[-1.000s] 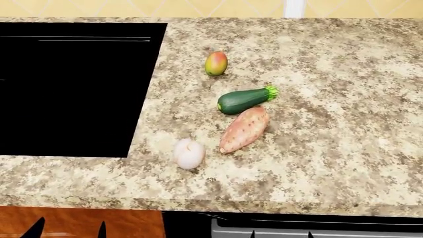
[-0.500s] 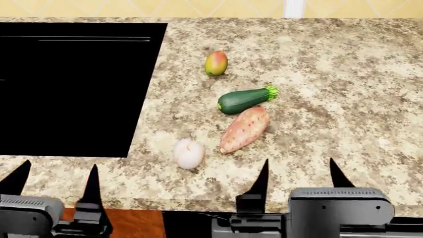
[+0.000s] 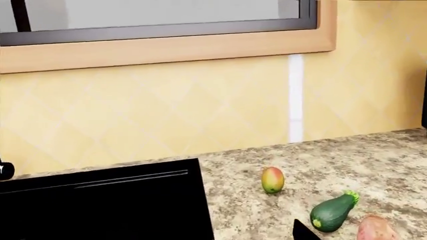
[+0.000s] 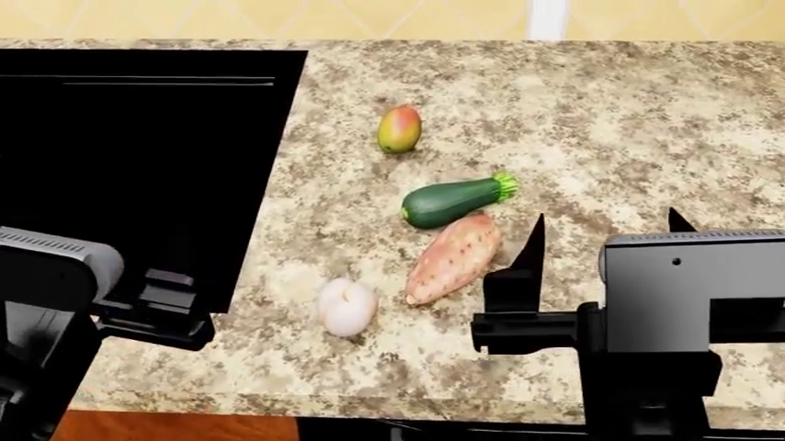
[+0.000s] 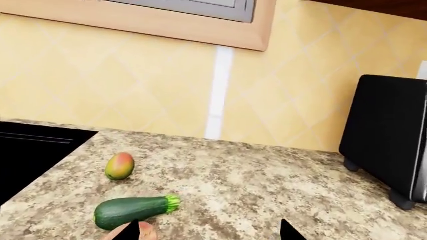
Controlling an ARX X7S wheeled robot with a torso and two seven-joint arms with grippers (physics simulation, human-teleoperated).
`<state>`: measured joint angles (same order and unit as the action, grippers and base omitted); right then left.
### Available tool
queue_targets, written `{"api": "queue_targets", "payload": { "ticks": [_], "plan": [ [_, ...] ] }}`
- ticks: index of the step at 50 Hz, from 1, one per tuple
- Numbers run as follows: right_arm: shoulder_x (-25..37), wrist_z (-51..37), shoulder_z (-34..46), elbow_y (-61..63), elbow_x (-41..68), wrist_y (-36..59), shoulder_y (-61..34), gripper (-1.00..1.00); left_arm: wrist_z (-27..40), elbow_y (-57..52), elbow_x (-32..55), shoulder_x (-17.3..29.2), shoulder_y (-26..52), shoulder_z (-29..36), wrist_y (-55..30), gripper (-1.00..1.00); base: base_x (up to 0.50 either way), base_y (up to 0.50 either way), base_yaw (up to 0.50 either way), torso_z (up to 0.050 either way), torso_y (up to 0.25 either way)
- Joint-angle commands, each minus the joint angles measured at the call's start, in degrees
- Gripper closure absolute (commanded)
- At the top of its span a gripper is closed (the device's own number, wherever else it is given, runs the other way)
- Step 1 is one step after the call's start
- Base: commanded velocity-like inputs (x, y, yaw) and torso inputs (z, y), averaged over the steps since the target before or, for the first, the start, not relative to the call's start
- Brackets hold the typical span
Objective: There is a mixed pile of frozen fruits and vegetables on the counter. Locate all the frozen vegetables and place the items in a bowl on the counter. Take all the frozen fruits and defrost them in a running sink.
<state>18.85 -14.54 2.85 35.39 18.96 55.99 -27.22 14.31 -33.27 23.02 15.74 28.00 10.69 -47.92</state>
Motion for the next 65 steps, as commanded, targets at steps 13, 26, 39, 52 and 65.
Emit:
{"api": "queue_targets", "payload": {
  "ticks": [13,26,39,52,65],
  "plan": [
    [0.7,0.5,-1.8,0.5,1.6,1.3,-0.2,-1.00,0.2,3.1,0.0,1.1,1.4,-0.6,-0.5,-1.00,0.30,-0.14,0.00,0.000,0.000],
    [0.9,0.6,-1.6,-0.1,1.8,0.7,-0.1,-1.00,0.3,3.5,0.6,1.4,1.0,-1.2,-0.2,-1.00,0.32,-0.11,0.00,0.000,0.000],
    [-3.1,1.6,-0.1,-5.1,4.4,1.5,-1.7,-1.00,0.4,4.7,0.2,1.2,1.2,0.0,0.5,-1.00,0.16,-0.01,0.00,0.000,0.000],
    [-17.8,-3.0,-1.0,-16.4,11.0,7.1,-5.3,-1.00,0.7,3.6,1.6,1.1,0.9,-0.6,-0.1,-1.00,0.00,0.00,0.00,0.000,0.000],
    [-18.1,-9.0,1.9,-27.4,18.1,-1.4,-5.6,-1.00,0.7,3.7,2.0,1.3,1.0,-0.6,0.1,-1.00,0.00,0.00,0.00,0.000,0.000]
  ]
}}
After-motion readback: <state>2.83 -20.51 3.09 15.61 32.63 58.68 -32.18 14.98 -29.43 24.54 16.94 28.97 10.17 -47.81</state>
